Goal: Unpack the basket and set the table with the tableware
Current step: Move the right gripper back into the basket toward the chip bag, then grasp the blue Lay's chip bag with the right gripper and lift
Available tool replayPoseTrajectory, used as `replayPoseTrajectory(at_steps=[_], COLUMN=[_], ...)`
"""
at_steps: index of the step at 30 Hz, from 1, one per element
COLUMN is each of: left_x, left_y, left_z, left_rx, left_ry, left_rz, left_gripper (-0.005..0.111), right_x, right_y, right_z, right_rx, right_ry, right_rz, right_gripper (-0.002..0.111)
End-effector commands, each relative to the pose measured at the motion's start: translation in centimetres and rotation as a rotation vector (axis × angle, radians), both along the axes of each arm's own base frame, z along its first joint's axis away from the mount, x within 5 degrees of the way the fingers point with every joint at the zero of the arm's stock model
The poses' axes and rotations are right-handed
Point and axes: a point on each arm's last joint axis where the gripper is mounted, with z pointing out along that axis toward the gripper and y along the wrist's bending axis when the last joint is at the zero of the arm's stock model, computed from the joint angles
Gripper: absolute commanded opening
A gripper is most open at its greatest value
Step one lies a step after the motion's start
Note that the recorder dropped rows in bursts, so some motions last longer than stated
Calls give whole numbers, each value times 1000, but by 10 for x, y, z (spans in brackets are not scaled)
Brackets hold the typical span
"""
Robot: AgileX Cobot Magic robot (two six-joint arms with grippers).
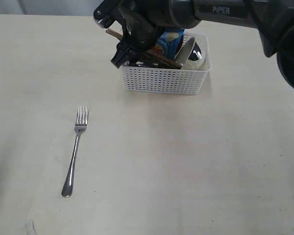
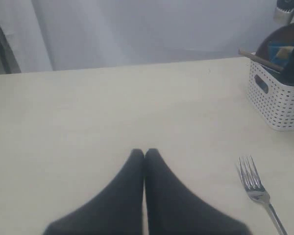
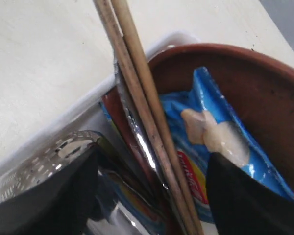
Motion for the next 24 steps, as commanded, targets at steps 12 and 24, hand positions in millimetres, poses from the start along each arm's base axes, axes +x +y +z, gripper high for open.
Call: replayPoseTrajectory(at_steps=[12,24], left_x=[0,0], left_y=[0,0], left_z=[-1,-1], left_rx=[-3,-3], left_ry=[0,0], left_rz=[1,1], left_gripper=[0,0], right_x=[1,0], right_y=[6,-4], right_z=[-26,-16], right_rx=[23,-75], right_ry=[42,29], right_rz=[-7,-32], right_gripper=[51,0])
